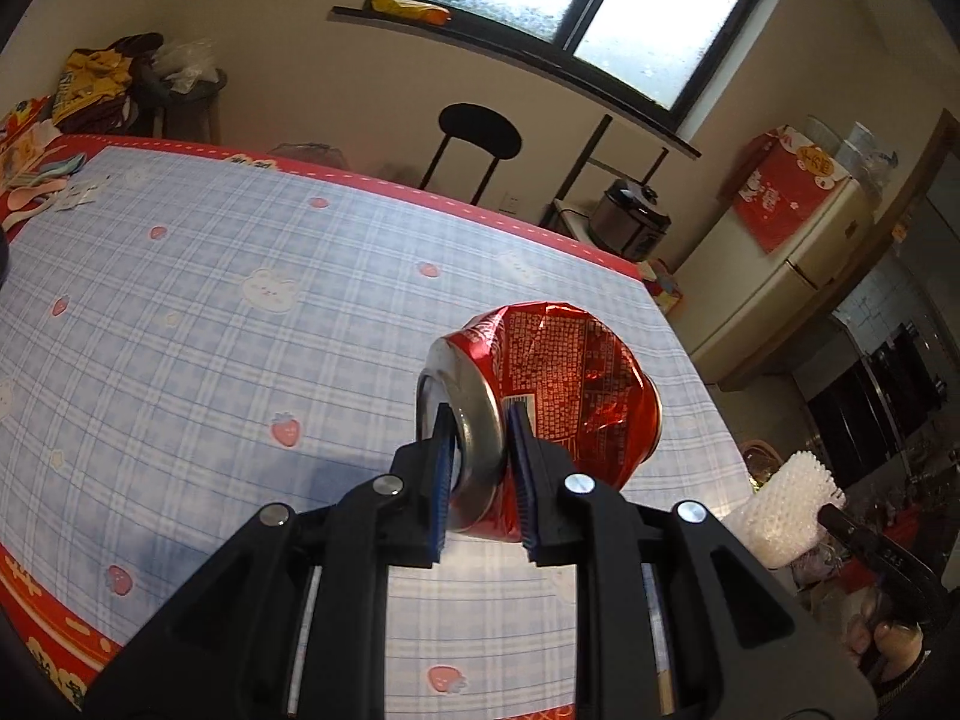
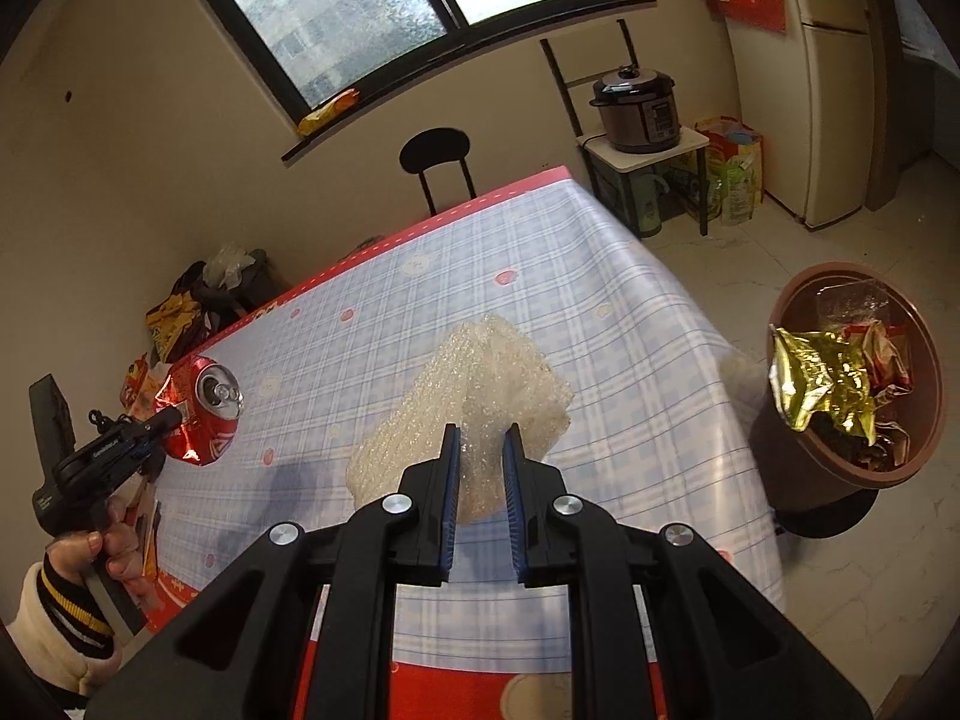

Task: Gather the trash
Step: 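Carry the foam net to the bin and open the right tool while the left tool carries the can, then lower the red can over the brown bin and open the left tool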

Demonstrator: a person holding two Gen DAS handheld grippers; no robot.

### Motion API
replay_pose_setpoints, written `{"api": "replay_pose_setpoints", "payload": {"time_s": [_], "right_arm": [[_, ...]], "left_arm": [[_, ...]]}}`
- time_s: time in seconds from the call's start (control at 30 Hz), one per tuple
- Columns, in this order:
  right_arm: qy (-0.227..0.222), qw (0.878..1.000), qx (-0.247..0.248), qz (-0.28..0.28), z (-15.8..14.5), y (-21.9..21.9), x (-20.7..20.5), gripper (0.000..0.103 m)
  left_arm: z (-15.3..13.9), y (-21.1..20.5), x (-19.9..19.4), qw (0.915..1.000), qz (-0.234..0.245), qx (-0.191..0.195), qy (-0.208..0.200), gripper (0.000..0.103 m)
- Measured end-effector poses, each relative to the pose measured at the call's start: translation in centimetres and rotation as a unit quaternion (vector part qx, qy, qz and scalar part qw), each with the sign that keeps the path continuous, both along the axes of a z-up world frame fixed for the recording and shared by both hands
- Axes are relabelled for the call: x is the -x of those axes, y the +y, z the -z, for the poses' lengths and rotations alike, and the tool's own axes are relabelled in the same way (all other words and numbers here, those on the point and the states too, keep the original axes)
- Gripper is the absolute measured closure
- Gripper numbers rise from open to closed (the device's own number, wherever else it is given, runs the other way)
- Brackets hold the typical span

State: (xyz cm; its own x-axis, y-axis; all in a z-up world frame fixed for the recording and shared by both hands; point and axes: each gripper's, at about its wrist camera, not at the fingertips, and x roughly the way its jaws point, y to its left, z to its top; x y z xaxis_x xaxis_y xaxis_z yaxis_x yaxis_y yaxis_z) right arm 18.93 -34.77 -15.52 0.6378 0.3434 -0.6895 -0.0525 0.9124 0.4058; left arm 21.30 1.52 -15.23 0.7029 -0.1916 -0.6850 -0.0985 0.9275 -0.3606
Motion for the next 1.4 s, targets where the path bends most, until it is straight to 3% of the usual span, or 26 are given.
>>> {"api": "replay_pose_setpoints", "payload": {"time_s": [0.23, 0.57, 0.63, 0.7, 0.77, 0.87, 1.13, 1.4], "right_arm": [[-0.01, 0.997, 0.016, 0.078, 0.0, -10.9, 0.1, 0.088], [-0.002, 0.986, 0.078, 0.146, 0.4, -24.7, -1.4, 0.088], [0.004, 0.986, 0.078, 0.15, 0.7, -26.4, -2.2, 0.082], [0.012, 0.986, 0.077, 0.151, 1.0, -27.5, -2.9, 0.067], [0.007, 0.984, 0.084, 0.158, 0.8, -28.3, -3.1, 0.044], [-0.004, 0.984, 0.081, 0.159, 0.3, -29.1, -2.9, 0.033], [-0.018, 0.98, 0.078, 0.18, -0.8, -30.7, -0.5, 0.012], [-0.011, 0.975, 0.067, 0.209, -0.7, -32.8, 2.3, 0.012]], "left_arm": [[-1.8, -10.8, -2.9, 0.9972, 0.074, -0.007, -0.012, 0.082], [-0.7, -26.4, -7.6, 0.9855, 0.17, 0.005, -0.009, 0.082], [-0.4, -29.5, -8.3, 0.9822, 0.188, 0.004, -0.008, 0.082], [-0.1, -31.7, -8.9, 0.9794, 0.202, 0.002, -0.007, 0.082], [0.4, -33.9, -9.4, 0.9764, 0.216, -0.002, -0.005, 0.082], [0.9, -36.8, -10.2, 0.9721, 0.235, -0.007, -0.001, 0.082], [2.4, -43.5, -11.8, 0.9597, 0.28, -0.018, 0.01, 0.081], [3.2, -50.1, -13.1, 0.9476, 0.318, -0.033, 0.009, 0.079]]}}
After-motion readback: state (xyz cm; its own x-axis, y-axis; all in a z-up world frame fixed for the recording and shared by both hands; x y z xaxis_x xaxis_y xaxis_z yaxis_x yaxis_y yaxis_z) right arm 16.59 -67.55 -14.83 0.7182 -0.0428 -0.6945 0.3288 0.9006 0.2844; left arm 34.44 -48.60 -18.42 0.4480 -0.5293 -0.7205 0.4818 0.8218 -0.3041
